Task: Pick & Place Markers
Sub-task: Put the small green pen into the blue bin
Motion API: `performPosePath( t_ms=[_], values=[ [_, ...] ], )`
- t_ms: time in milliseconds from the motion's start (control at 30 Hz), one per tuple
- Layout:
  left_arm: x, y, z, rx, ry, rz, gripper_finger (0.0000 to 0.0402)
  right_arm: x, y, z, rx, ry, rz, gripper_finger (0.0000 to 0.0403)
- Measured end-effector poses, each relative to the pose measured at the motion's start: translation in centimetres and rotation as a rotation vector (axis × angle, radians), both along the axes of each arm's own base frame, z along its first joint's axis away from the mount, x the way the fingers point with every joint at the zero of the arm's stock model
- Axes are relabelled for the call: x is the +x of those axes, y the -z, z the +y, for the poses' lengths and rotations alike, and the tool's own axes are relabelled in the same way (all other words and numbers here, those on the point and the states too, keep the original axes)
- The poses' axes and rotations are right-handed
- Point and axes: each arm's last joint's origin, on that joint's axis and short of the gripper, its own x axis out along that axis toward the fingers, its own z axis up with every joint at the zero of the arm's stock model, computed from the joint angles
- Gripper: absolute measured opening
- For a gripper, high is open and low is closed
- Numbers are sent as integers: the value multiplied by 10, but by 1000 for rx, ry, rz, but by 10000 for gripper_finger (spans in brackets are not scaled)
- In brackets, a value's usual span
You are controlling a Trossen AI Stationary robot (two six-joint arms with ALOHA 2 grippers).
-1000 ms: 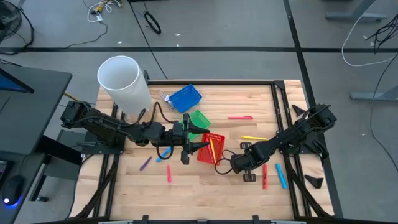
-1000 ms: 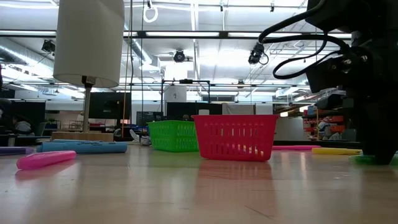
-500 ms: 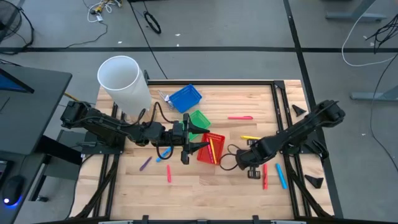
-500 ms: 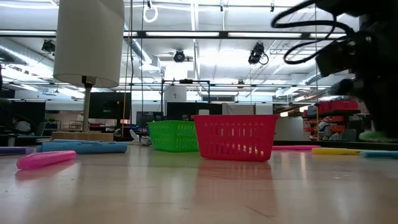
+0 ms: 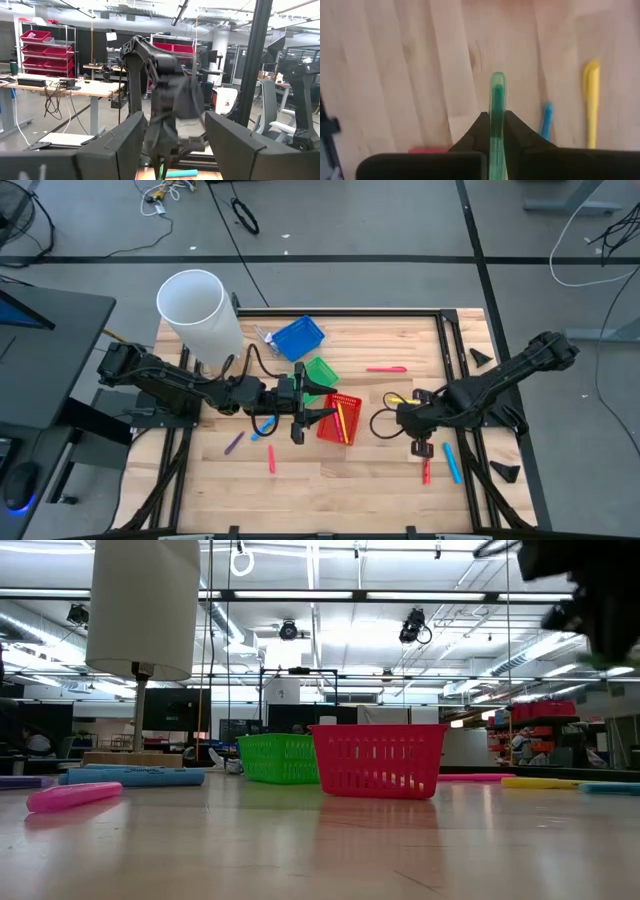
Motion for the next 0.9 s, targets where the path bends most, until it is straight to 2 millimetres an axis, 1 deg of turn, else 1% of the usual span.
performPosePath(
  t_ms=[233, 367, 633, 900],
  values=[
    [0, 0, 0, 0, 0, -1, 218, 11, -32, 0, -71, -4, -168, 19],
    [0, -1, 0, -3, 0, -10, 218, 20, -48, 0, -61, 11, -283, 19],
    [-1, -3, 0, -9, 0, -35, 218, 37, -73, 1, -25, 0, -508, 19],
    [-1, -5, 0, -18, 1, -52, 218, 51, -96, 0, -29, 1, -732, 19]
  ],
)
